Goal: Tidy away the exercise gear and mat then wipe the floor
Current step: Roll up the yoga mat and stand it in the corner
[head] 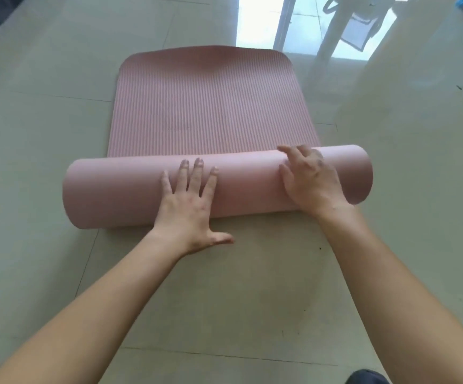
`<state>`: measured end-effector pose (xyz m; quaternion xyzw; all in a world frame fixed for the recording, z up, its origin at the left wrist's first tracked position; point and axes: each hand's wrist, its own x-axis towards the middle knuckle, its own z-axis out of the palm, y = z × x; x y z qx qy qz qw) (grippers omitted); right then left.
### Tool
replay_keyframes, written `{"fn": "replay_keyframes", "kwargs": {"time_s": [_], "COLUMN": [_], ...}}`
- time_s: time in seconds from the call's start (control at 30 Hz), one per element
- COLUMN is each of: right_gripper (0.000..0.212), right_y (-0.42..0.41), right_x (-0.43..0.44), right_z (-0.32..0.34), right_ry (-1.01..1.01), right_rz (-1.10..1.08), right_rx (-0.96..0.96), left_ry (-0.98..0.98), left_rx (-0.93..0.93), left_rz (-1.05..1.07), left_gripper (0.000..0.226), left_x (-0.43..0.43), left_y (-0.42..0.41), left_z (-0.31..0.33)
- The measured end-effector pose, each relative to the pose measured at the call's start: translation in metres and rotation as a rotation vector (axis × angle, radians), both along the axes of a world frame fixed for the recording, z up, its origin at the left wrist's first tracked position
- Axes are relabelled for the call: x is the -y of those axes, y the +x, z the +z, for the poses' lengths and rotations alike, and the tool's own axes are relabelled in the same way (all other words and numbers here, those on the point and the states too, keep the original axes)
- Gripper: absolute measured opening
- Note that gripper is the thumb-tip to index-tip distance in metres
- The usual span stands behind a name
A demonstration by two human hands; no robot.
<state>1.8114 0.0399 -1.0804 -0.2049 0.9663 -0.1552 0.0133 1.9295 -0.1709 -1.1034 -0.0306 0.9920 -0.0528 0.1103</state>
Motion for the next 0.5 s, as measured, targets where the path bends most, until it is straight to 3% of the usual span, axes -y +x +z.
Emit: {"fn": "replay_keyframes", "kwargs": {"time_s": [0.07,0.17,0.3,0.4,0.5], "right_gripper": [0.058,0.100,0.138,0.140,0.137], "right_y": [0.014,0.035,0.050,0.048,0.034], "right_x": [0.001,-0.005,-0.013,-0.014,-0.009], "right_z": [-0.013,-0.029,-0.034,-0.023,-0.006], "right_ry": [0.066,0.238,0.300,0.311,0.415], "right_rz": [0.069,0.162,0.177,0.155,0.247], "right_rx": [0.040,0.096,0.042,0.065,0.074], "left_ry": [-0.079,-0.074,0.116,0.455,0.527], "left_rx": [0.018,-0.113,-0.034,0.175,0.341], "left_rz": [0.008,0.004,-0.013,-0.003,-0.009], "left_gripper": [0.128,0.101,0.097,0.101,0.109], "left_x": [0.006,0.007,0.019,0.031,0.029], "left_y": [-0.008,-0.019,-0.036,-0.035,-0.023], "left_z": [-0.014,-0.020,0.006,0.031,0.034]}}
